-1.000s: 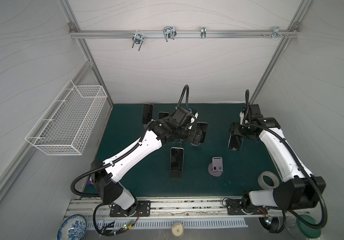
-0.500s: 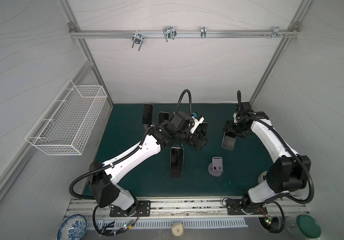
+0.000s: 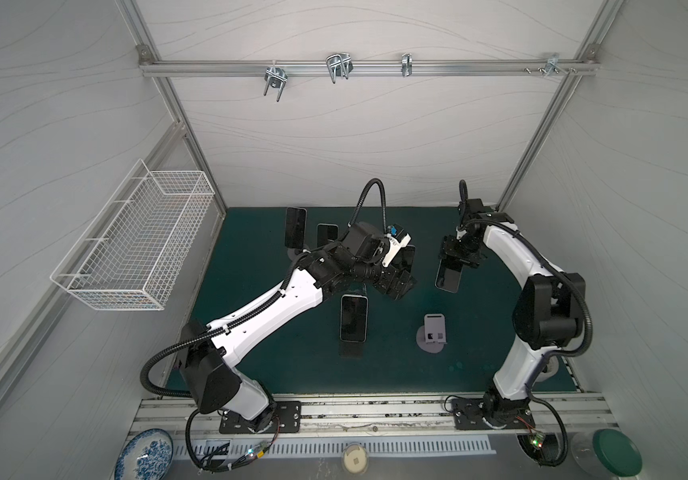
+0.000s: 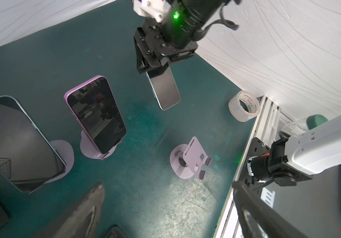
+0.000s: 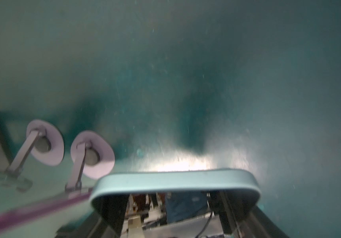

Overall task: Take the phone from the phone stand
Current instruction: 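Carry the held phone toward the far corner of the table with the right gripper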

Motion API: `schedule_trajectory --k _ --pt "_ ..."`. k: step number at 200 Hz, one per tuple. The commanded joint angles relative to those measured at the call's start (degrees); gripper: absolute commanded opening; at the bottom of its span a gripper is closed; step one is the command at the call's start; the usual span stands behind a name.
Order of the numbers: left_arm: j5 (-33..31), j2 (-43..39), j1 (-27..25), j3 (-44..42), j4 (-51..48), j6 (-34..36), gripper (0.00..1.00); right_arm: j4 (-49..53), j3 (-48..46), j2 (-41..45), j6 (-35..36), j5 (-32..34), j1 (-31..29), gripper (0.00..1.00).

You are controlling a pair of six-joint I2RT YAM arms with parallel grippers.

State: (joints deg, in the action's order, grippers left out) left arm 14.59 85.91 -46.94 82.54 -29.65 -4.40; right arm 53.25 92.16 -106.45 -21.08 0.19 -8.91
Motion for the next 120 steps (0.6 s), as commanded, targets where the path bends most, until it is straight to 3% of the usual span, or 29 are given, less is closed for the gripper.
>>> schedule_trajectory --k 1,120 --pt "-1.4 -0.4 -0.3 1.9 0.4 2.7 0.99 1.2 4.9 -3.7 1.0 1.4 0.2 0.24" --pt "-1.5 1.6 -0.3 4.4 0.9 4.0 0.99 7.0 25.5 -23.5 7.6 6.1 1.3 0.25"
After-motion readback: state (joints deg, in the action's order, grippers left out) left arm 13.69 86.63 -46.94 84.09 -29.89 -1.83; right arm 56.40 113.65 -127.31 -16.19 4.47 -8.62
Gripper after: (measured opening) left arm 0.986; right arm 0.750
